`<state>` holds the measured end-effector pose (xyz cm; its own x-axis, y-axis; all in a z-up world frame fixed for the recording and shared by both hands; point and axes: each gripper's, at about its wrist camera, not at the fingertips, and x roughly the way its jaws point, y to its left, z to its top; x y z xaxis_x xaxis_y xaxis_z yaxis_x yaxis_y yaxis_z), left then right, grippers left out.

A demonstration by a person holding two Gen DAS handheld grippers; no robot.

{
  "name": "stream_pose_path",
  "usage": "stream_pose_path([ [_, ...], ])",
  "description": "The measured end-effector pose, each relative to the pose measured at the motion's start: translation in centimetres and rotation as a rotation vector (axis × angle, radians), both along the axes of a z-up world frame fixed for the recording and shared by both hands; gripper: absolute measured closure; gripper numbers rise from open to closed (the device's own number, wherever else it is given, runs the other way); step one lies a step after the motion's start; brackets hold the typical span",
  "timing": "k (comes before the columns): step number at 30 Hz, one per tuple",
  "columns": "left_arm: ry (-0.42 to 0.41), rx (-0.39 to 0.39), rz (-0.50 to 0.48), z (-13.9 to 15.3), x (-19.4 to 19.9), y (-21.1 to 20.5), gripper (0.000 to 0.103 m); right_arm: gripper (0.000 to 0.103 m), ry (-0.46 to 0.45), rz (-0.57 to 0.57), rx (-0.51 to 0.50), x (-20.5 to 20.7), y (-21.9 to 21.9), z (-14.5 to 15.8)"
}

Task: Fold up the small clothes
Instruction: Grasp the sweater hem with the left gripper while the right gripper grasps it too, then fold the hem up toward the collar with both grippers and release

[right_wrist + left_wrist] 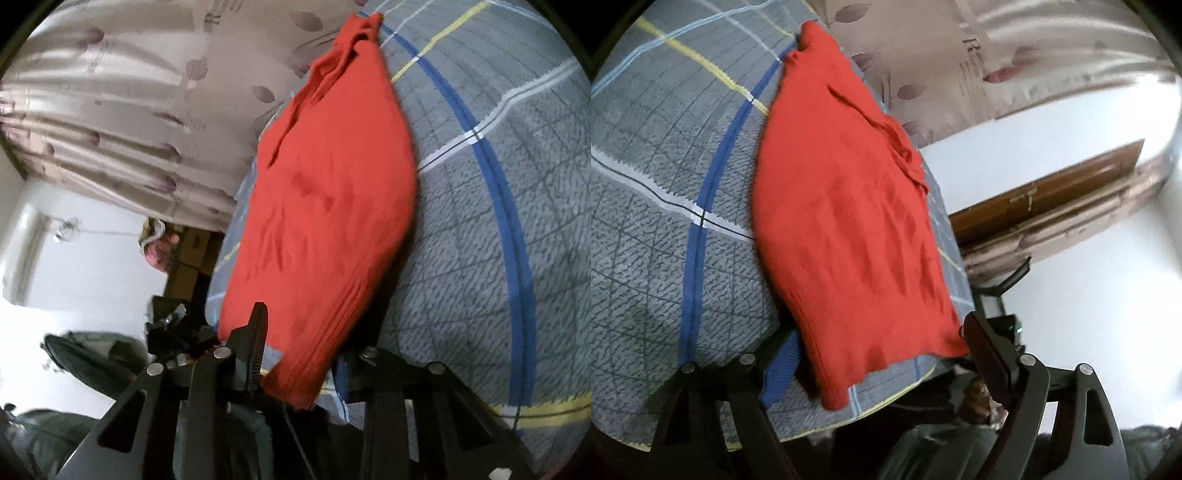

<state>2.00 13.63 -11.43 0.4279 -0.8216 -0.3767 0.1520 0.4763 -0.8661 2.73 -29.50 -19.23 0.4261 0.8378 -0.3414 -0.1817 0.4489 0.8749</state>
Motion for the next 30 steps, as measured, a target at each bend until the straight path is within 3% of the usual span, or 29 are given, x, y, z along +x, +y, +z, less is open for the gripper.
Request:
stream_pose_path([
  [2, -0.002, 0.028, -0.003, 0.1, 0.1, -0.2, 0.033, 0.073, 0.016, -0.015, 0.045, 0.0, -0.4, -0.5],
  [4, 0.003, 0.071, -0.020, 0.1, 0.3, -1.0, 0.051, 0.073, 0.032, -0.024, 0.074, 0.1, -0.6, -0.8],
  [6, 0.010, 0.111, -0.033, -0.3, 0.4, -1.7, 0.082, 0.076, 0.034, -0.027, 0.063, 0.0, -0.6, -0.8],
  [7, 0.015, 0.120, -0.042, -0.6, 0.5, -2.0, 0.093, 0.083, 0.038, -0.033, 0.041, 0.0, -0.5, -0.8],
  [8, 0.021, 0.127, -0.042, -0.8, 0.5, -2.1, 0.094, 0.088, 0.044, -0.044, 0.013, 0.0, -0.4, -0.8],
  [9, 0.022, 0.130, -0.036, -0.9, 0.5, -2.2, 0.096, 0.100, 0.051, -0.050, -0.008, 0.0, -0.5, -1.0],
  [13, -0.040, 0.164, -0.009, 0.4, -0.2, -2.1, 0.098, 0.098, 0.022, -0.059, -0.046, -0.6, -0.4, -0.3],
  [18, -0.187, 0.225, 0.009, 3.4, -1.2, -2.1, 0.098, 0.098, -0.031, -0.052, -0.040, -0.8, -0.6, 1.9],
  [30, -0.283, 0.196, 0.063, 5.8, -0.9, -1.0, 0.098, 0.098, -0.098, -0.059, -0.001, -0.1, -1.0, 5.5],
])
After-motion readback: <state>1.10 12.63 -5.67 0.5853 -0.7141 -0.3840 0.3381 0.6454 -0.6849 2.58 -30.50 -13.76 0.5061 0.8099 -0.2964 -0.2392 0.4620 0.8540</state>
